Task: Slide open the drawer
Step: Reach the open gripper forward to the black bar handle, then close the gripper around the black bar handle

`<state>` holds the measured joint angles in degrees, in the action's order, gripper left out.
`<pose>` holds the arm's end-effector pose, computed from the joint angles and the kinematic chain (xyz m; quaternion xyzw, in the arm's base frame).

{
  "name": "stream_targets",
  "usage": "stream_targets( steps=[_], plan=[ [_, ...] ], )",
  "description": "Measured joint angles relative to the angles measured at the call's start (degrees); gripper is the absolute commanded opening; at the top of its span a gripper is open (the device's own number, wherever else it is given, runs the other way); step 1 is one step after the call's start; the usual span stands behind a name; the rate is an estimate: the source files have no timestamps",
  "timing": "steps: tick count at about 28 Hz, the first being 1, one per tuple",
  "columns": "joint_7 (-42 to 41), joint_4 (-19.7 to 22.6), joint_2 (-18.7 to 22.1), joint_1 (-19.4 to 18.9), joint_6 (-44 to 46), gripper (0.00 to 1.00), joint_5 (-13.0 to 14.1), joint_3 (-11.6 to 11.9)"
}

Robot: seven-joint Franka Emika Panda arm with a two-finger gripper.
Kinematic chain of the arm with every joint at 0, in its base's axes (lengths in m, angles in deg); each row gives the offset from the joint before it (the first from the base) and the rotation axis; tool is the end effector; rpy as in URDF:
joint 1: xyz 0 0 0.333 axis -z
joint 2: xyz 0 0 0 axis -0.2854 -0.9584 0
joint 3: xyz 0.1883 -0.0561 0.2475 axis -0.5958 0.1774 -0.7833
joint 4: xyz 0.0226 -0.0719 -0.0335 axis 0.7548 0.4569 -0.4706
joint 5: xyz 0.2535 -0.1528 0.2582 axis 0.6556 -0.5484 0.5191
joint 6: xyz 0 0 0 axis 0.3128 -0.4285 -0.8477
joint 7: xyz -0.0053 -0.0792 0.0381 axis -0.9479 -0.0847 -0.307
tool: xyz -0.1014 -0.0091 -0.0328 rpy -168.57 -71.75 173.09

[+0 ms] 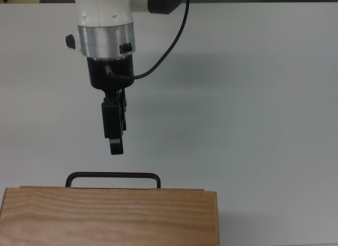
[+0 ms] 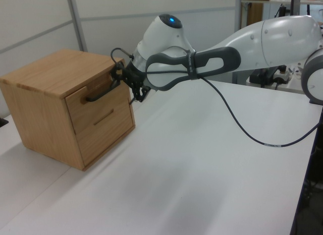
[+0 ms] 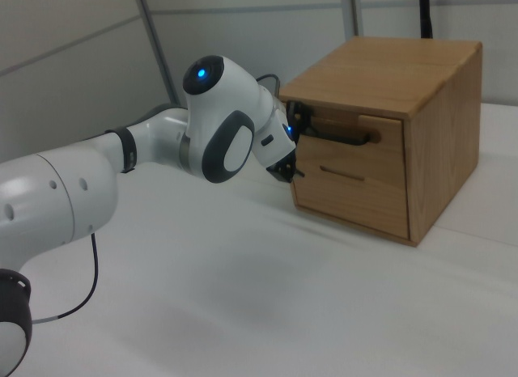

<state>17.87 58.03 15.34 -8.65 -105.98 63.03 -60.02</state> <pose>0.7263 0.0111 0.5345 -0.6974 0.6228 -0.2380 0.2629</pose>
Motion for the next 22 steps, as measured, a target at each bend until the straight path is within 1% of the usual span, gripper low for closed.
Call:
stream_targets(
  steps=[2,10,11,12,15,17,19,20,21,22],
  plan=[
    [0.17,0.00,-0.70,0.00,-4.06,1.00,0.00,0.00],
    [0.32,0.00,-3.80,0.02,-15.53,1.00,0.03,0.00],
    [0.33,0.00,-4.24,0.02,-16.75,0.95,0.03,0.00],
    [0.33,0.01,-4.80,0.02,-18.22,0.92,0.03,0.00],
    [0.35,0.00,-5.96,0.02,-20.69,0.88,0.23,0.00],
    [0.36,0.00,-6.89,0.02,-22.55,0.80,0.34,0.00],
    [0.36,0.00,-7.54,-0.01,-23.79,0.68,0.35,0.00],
    [0.36,0.00,-7.84,-0.07,-24.22,0.56,0.35,-0.01],
    [0.36,0.00,-8.23,-0.23,-24.66,0.50,0.35,-0.01],
    [0.36,-0.01,-8.43,-0.36,-24.89,0.42,0.35,-0.01]
  ],
)
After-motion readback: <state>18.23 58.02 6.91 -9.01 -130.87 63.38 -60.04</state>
